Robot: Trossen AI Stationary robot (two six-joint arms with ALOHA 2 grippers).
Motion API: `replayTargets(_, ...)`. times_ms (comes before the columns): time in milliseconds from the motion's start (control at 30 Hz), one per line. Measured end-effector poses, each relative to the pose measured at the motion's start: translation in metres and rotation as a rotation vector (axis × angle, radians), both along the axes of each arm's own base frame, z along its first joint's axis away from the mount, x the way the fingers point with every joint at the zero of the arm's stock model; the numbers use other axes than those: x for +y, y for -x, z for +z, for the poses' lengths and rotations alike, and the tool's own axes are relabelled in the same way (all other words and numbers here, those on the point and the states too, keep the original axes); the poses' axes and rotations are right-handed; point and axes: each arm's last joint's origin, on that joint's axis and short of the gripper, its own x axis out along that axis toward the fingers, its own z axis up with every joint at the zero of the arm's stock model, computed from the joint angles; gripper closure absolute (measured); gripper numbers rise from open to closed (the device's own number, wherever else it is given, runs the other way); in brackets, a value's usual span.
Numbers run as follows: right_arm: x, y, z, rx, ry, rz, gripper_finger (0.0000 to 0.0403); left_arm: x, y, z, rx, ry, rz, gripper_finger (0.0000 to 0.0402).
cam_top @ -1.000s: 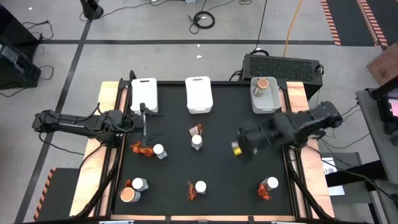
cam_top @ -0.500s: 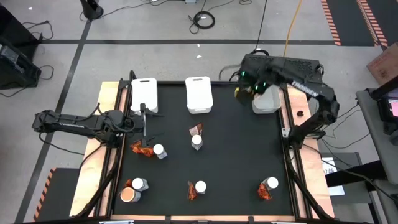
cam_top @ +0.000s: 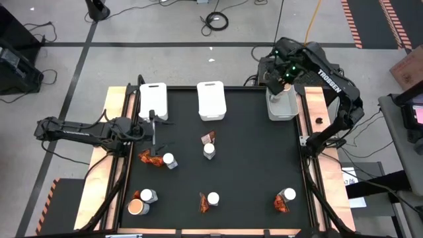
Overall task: Sort spices by type
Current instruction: Put the gold seasoning bottle into the gray bin
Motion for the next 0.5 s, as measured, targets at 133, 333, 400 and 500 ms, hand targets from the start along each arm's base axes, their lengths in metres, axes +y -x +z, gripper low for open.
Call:
replayTargets(133,-0.007,0.009,0.0,-0.035,-0.028,-0.007,0.0126,0.0,0.0,0.001,-0.01,0.0,0.0,0.0034)
replayTargets(333,-0.015,0.02,-0.016,-0.007,-0.086,-0.021,0.0126,0.0,0.0,0.002,-0.021,-0.024,-0.003,0.0034)
replayTargets(400,-0.017,0.025,-0.025,0.018,-0.116,-0.019,0.0126,0.0,0.0,0.002,-0.021,-0.025,0.003,0.0034)
replayTargets(500,-0.019,0.03,-0.037,0.033,-0.162,0.001,0.0126,0.001,0.0,0.002,-0.02,-0.037,0.021,0.0034)
